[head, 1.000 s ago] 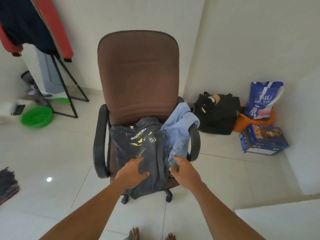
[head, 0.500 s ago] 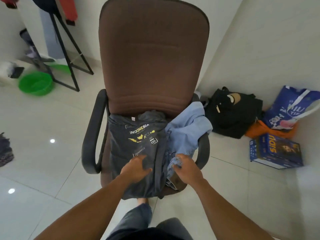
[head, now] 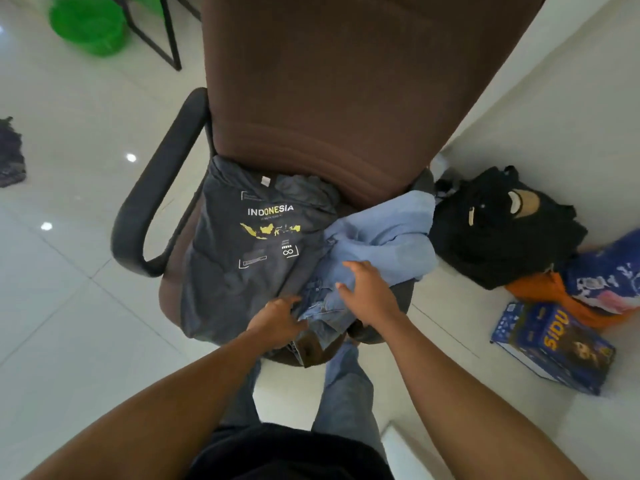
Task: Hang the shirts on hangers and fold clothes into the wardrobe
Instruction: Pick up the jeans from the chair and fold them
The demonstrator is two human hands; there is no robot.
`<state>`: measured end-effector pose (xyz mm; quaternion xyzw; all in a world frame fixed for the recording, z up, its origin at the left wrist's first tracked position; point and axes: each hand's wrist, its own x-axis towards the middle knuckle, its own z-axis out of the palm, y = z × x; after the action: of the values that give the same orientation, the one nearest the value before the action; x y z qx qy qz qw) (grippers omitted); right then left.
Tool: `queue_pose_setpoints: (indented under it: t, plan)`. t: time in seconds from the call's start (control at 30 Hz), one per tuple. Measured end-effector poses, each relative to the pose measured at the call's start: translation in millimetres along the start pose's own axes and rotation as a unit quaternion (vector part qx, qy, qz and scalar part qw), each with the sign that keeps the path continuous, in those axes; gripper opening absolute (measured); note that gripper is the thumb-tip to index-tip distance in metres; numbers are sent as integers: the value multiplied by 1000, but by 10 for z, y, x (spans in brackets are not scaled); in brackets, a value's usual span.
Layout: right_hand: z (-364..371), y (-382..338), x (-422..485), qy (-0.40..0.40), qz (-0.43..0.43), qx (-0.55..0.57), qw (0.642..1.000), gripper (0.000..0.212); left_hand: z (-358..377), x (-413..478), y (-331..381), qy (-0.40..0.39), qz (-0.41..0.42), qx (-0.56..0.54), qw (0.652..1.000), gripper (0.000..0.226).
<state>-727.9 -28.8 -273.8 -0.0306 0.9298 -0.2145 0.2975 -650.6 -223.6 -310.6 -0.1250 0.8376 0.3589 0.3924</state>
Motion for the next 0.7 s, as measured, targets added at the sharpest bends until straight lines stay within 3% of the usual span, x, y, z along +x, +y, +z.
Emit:
queue_pose_setpoints:
  t: [0.23, 0.7]
  plan:
    - [-606, 304, 671, -43, -145, -101, 983, 47, 488, 166, 691, 102, -92, -167, 976, 57]
    - [-1268, 864, 1345, -147, -249, -210, 934, 49, 1126, 466, 1853, 265, -115, -297, 910, 57]
